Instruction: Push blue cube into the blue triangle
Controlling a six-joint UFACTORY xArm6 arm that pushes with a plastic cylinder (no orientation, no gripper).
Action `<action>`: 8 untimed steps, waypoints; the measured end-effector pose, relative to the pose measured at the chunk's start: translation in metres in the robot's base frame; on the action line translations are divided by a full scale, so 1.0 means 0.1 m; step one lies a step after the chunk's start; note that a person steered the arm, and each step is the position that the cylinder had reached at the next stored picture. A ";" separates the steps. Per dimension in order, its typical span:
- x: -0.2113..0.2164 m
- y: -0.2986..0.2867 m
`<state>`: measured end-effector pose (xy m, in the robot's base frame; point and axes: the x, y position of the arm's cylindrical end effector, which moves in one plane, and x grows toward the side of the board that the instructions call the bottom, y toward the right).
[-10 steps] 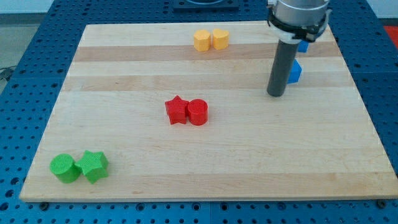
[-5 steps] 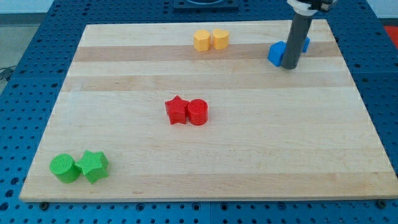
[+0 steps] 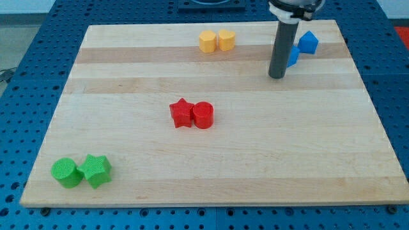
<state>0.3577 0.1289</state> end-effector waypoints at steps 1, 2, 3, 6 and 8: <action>-0.28 -0.01; -0.28 0.00; -0.35 0.14; -0.46 0.34; 0.09 0.00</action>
